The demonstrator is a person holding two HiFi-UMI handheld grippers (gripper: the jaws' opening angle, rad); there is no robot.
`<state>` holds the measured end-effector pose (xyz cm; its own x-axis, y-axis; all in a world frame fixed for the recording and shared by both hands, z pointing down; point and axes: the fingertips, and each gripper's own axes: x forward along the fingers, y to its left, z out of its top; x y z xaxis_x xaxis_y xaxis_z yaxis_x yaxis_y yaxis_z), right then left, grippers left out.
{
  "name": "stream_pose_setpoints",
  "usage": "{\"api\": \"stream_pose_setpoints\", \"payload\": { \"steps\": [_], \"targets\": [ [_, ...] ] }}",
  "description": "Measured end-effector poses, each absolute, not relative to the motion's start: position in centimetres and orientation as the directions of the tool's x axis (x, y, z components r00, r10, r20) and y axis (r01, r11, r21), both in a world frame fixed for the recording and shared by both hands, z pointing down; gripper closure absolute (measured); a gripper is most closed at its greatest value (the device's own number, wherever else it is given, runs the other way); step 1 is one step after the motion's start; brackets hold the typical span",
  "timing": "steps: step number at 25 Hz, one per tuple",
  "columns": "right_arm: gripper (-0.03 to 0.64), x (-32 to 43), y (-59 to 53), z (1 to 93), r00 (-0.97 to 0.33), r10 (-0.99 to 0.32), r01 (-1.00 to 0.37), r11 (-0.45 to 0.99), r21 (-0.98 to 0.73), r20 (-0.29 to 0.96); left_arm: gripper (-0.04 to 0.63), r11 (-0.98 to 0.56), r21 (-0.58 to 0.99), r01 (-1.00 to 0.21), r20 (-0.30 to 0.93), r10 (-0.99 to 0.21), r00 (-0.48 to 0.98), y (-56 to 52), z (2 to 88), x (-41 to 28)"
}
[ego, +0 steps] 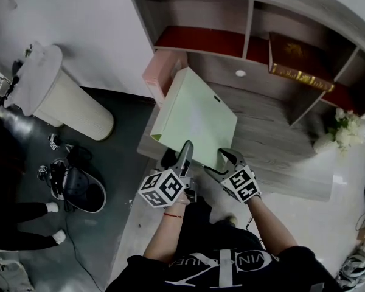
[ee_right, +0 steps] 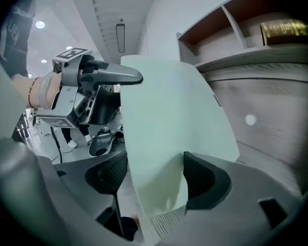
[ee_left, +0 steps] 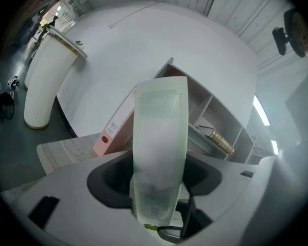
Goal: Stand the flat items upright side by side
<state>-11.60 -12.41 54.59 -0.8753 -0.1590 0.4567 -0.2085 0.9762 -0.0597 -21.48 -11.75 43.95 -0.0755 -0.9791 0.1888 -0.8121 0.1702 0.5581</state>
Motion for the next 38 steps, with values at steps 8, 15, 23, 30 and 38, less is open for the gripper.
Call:
{"api": "stream_pose_setpoints", "payload": {
  "steps": [8,15,23,30,38],
  "targets": [
    [0.270,-15.8,-13.5,54.4,-0.891,-0.121,-0.175,0.981,-0.086,0.437,0.327,0.187,0.484,-0.855,0.193,-0.976,-0.104,-12.8,42.8,-24.6],
    [0.273,-18.4,-14.5,54.6,-0.900,-0.100,-0.166,0.979,-0.121,0.424,0.325,0.184,0.371,-0.910,0.209,-0.971,-0.111,-14.4,41.9,-25.7],
    [0.279,-21.3,-15.5,55.3,-0.906,-0.057,-0.138,0.976,-0.166,0.419,0.318,0.195,0.235,-0.952,0.250,-0.959,-0.135,-15.8,41.7,-26.7],
    [0.281,-23.5,-15.7,56.3,-0.902,-0.008,-0.088,0.982,-0.167,0.432,0.318,0.212,0.151,-0.966,0.296,-0.942,-0.160,-15.9,42.2,-27.6],
    [0.285,-24.8,-15.7,57.0,-0.910,0.019,-0.072,0.977,-0.202,0.414,0.316,0.220,0.103,-0.970,0.314,-0.933,-0.178,-16.2,42.6,-28.1]
  ]
}}
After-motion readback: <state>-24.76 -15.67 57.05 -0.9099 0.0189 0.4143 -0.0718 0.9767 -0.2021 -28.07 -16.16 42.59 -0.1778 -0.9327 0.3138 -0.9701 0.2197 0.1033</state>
